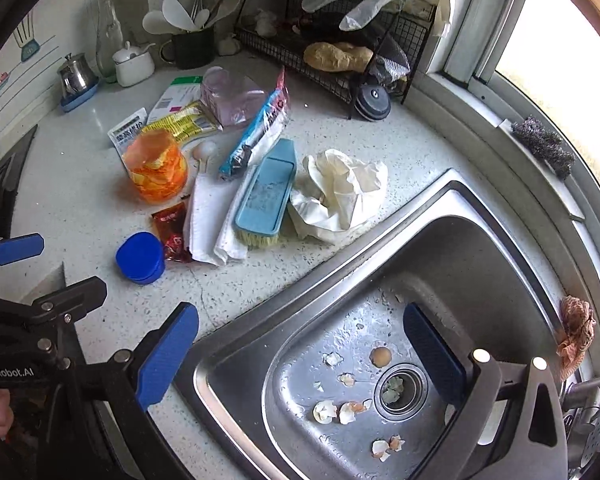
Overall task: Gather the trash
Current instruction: 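Reach the left tool to the blue bottle cap and close on it, then grasp the orange plastic cup with the right tool while the left holds the cap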
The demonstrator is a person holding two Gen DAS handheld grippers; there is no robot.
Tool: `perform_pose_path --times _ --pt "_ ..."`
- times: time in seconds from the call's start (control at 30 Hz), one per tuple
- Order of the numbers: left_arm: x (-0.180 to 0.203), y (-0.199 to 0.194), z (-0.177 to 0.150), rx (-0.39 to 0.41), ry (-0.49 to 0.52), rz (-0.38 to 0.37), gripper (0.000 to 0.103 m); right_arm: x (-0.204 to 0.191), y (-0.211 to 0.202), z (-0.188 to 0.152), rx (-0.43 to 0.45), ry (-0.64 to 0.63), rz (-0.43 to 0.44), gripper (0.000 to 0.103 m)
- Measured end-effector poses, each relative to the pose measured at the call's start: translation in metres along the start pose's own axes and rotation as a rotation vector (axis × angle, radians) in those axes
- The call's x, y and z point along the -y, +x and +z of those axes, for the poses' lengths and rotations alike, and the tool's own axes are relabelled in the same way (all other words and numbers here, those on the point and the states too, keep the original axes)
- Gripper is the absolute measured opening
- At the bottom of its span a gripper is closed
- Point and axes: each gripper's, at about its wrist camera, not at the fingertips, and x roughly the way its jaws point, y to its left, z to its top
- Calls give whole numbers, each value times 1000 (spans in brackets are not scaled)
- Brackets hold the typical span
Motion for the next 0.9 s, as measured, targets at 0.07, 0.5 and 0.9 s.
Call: perform_pose_path --times 0.07,0.5,0.9 --pt "0 16 6 -22 3 2 102 4 14 0 -37 10 10 103" --pt "15 56 23 -49 90 37 81 24 49 3 -80 63 17 103" --pt "-11 26 9 16 42 30 44 6 40 28 -53 25 64 103"
